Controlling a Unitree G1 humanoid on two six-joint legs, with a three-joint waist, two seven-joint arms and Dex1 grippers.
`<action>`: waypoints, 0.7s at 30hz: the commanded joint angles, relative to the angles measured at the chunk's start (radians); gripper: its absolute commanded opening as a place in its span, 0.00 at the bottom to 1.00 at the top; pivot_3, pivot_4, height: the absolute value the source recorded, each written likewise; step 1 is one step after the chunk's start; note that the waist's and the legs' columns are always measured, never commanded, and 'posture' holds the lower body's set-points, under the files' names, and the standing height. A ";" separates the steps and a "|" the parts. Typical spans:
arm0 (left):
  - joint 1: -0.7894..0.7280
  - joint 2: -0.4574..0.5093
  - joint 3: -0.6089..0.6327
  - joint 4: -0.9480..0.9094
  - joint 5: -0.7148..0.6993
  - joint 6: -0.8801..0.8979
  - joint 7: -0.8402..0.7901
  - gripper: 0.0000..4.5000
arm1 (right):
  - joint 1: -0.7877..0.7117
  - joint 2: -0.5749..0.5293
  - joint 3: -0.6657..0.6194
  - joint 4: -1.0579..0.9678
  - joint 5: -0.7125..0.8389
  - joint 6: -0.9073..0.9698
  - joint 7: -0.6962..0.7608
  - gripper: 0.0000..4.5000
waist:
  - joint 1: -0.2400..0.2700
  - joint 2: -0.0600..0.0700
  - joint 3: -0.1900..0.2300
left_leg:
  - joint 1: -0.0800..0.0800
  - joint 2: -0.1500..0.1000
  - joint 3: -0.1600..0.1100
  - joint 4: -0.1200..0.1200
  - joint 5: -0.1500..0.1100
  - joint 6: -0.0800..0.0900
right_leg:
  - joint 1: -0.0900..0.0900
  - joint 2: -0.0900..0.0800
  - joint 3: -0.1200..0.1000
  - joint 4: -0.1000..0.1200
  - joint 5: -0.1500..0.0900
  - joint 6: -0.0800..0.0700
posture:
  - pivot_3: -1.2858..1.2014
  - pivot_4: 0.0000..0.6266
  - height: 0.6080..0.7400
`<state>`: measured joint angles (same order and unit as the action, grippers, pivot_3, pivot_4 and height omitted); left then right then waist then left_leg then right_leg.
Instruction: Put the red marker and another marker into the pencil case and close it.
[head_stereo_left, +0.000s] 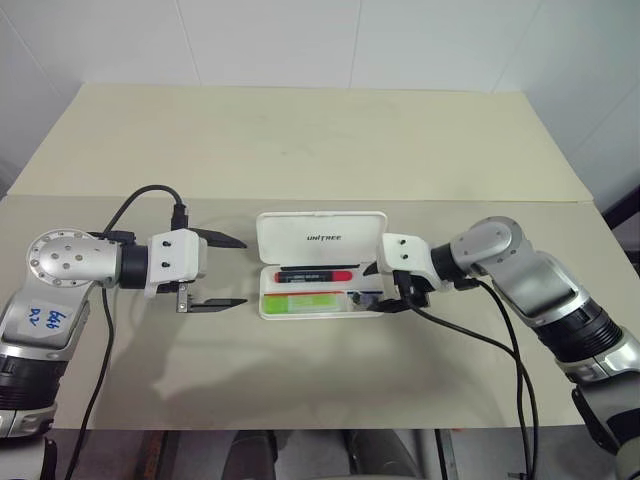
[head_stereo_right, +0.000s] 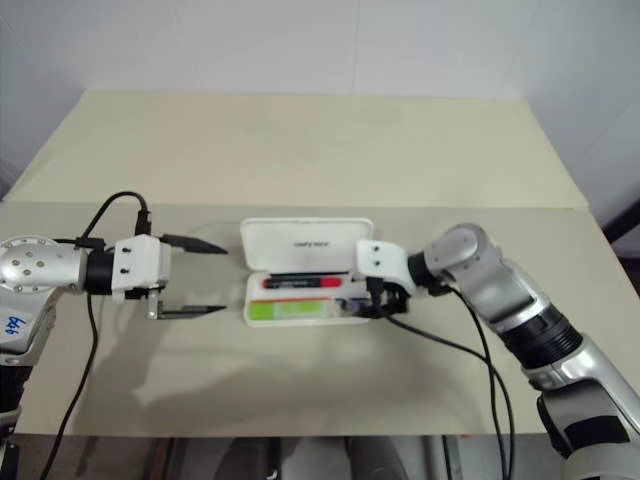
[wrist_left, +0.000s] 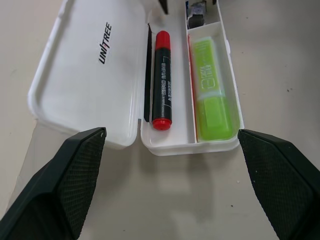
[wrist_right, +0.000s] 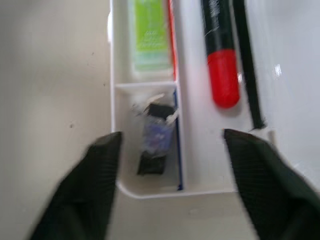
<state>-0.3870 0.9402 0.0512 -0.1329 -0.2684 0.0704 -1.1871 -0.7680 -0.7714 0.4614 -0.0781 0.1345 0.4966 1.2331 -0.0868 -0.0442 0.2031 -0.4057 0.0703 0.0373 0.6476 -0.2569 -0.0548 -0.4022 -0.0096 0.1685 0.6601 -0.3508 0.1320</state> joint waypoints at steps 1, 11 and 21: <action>-0.010 0.011 0.028 -0.022 -0.006 -0.003 0.013 1.00 | -0.027 0.032 -0.091 -0.002 0.041 -0.026 -0.003 1.00 | 0.000 0.000 0.000 | 0.000 0.000 0.000 0.000 0.000 0.000 | 0.000 0.000 0.000 0.000 0.000 0.000 | 0.52 0.24 1.00; -0.070 -0.002 0.014 0.046 0.005 -0.029 0.016 1.00 | 0.070 0.117 -0.412 -0.089 0.348 -0.152 0.031 1.00 | 0.003 0.000 0.000 | 0.000 0.000 -0.001 0.000 0.000 0.000 | 0.002 0.000 -0.002 0.000 0.000 0.000 | 0.52 0.24 1.00; -0.184 -0.022 0.053 0.175 -0.044 0.015 0.020 1.00 | 0.228 -0.023 -0.558 -0.163 0.470 -0.080 0.072 1.00 | 0.003 0.000 0.000 | 0.001 -0.001 -0.001 0.001 0.000 0.000 | 0.002 0.000 -0.002 0.000 0.000 0.001 | 0.52 0.24 1.00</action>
<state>-0.5487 0.9126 0.0652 0.0350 -0.2843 0.0776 -1.1727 -0.5554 -0.7734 -0.0516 -0.2031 0.5733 0.4057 1.2949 -0.0836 -0.0442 0.2031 -0.4050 0.0699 0.0358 0.6482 -0.2567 -0.0551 -0.3996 -0.0096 0.1669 0.6602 -0.3505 0.1327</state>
